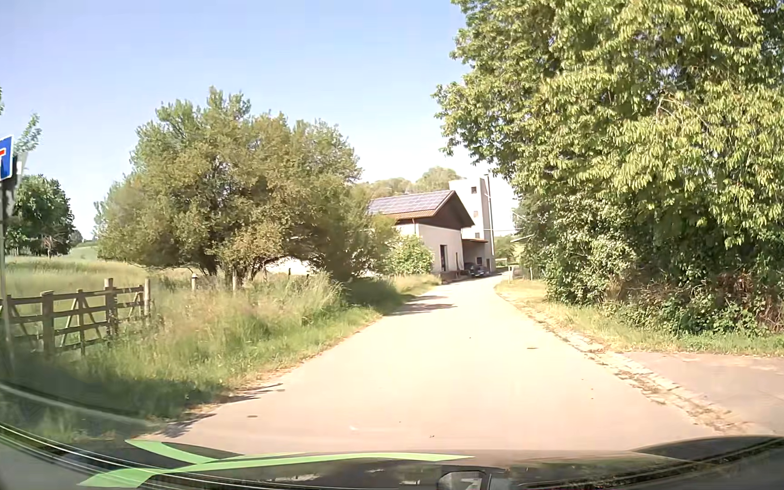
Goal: Follow the waypoints while adhering to traffic rules and regulations
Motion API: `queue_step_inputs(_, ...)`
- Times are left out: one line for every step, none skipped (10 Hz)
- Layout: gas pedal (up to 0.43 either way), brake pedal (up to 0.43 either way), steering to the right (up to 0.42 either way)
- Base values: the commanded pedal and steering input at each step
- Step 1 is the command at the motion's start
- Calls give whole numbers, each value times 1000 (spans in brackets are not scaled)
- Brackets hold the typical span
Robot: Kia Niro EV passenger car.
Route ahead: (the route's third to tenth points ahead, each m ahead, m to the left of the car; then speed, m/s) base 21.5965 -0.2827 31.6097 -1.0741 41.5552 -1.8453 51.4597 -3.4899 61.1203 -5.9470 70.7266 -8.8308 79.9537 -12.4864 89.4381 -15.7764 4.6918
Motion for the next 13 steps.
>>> queue_step_inputs(150, 0, 79)
queue_step_inputs(150, 0, 69)
queue_step_inputs(150, 0, 62)
queue_step_inputs(150, 0, 58)
queue_step_inputs(150, 0, 56)
queue_step_inputs(150, 0, 50)
queue_step_inputs(150, 0, 43)
queue_step_inputs(150, 0, 35)
queue_step_inputs(150, 0, 30)
queue_step_inputs(150, 0, 26)
queue_step_inputs(150, 0, 20)
queue_step_inputs(150, 0, 14)
queue_step_inputs(150, 0, 13)
